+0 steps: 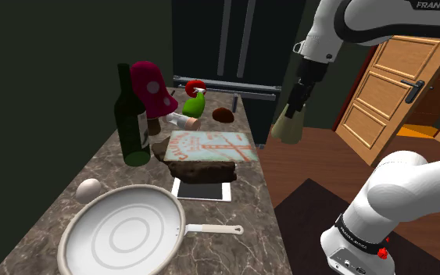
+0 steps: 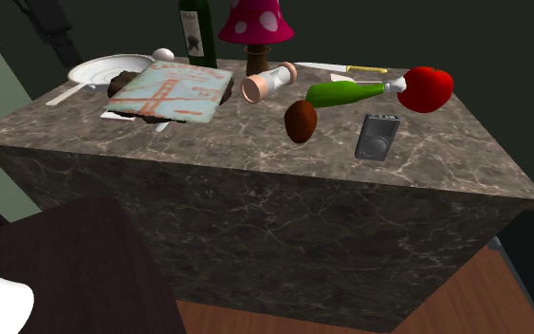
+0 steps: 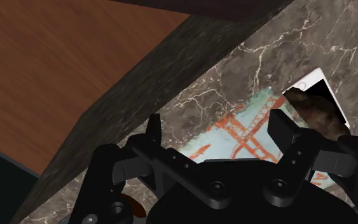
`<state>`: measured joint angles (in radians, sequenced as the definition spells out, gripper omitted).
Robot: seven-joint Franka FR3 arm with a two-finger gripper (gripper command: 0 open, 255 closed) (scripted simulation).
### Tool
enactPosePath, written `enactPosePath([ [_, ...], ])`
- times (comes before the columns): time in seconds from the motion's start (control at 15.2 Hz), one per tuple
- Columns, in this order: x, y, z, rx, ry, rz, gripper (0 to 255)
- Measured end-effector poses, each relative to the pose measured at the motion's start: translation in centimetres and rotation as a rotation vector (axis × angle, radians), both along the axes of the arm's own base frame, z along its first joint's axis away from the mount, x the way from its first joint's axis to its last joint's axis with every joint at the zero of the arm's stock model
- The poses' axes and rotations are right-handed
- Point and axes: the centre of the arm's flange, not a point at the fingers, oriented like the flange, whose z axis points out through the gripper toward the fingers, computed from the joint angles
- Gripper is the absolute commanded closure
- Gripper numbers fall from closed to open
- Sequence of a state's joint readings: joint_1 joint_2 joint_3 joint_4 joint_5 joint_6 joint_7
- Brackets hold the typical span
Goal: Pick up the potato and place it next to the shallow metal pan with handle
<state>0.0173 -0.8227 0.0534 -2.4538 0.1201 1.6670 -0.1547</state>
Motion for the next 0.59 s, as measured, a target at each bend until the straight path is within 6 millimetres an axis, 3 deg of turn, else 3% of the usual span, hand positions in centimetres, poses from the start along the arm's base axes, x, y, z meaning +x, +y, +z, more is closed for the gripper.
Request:
enactPosePath([
  [0.2,1.2,-0.3,-0.7,-0.016,-0.004,0.024,0],
  [0.59,7.0,-1.9,-4.1,-0.093,-0.026,0.143,0],
])
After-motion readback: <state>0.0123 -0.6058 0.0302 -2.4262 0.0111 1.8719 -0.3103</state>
